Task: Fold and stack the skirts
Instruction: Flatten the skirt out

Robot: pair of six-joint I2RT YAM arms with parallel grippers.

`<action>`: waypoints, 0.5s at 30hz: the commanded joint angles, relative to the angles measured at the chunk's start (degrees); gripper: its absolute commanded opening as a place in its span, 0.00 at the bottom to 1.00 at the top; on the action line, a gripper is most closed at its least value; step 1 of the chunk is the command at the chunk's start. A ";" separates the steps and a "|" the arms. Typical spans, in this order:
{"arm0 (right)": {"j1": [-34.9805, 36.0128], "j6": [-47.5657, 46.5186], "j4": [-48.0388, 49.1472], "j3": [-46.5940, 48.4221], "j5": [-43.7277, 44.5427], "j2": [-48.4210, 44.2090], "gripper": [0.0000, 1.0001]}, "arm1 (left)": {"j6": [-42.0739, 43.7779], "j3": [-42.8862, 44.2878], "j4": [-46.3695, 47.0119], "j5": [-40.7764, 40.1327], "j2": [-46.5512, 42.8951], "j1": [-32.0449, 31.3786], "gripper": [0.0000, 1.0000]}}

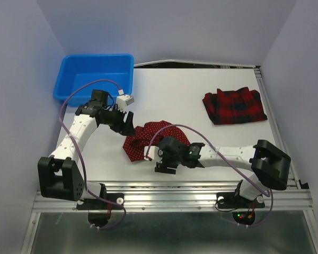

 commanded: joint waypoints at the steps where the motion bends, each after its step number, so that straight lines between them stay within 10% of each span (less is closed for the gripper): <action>1: 4.19 -3.26 9.08 -0.97 7.48 2.10 0.75 | -0.95 1.28 0.20 1.47 -0.13 1.67 0.72; 9: 4.89 -7.04 12.95 -0.88 10.21 9.75 0.49 | 0.45 5.50 -2.34 0.68 0.92 4.31 0.72; 12: 4.89 -7.22 12.61 -0.97 12.13 8.79 0.10 | 3.00 6.21 -3.31 -2.21 0.84 4.31 0.72; 15: 4.89 -6.61 12.43 0.26 15.29 2.92 0.01 | 5.98 5.94 -3.31 -4.85 0.23 4.31 0.72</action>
